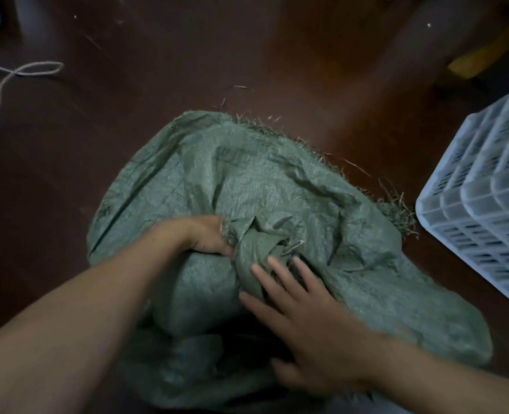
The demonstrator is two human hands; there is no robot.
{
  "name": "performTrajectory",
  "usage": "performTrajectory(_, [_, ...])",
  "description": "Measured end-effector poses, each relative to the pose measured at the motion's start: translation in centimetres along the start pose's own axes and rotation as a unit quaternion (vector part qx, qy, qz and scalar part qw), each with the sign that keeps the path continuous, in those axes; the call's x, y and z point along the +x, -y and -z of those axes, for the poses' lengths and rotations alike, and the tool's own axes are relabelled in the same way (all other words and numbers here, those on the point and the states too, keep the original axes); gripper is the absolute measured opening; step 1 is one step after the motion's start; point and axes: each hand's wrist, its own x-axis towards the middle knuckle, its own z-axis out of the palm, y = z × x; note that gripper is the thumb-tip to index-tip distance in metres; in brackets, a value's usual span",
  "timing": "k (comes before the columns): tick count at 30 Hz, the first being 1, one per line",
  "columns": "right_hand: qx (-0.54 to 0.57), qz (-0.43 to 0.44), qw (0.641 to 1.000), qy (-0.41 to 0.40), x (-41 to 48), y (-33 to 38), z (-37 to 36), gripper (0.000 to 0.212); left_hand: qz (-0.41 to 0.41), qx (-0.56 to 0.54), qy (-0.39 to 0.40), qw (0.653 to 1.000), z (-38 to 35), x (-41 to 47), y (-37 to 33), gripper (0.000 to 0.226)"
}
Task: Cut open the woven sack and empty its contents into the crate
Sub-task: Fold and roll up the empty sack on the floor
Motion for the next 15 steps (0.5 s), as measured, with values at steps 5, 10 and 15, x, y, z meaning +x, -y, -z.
performTrajectory(5, [-0.086, -0.054, 0.994, -0.041, -2.6, 1.6, -5.8, 0.043, 0.043, -0.033, -0.038, 0.998, -0.3, 1.4, 1.1, 0.065])
performTrajectory(10, [0.005, -0.068, 0.994, -0.088, -0.4, -1.4, -3.1, 0.016, 0.098, 0.033, -0.07, 0.992, -0.5, 2.0, 1.2, 0.086])
performTrajectory(15, [0.206, -0.133, 0.969, -0.023, 4.1, -5.2, 0.8, 0.016, 0.074, 0.066, -0.065, 0.993, -0.3, 1.9, 1.0, 0.076])
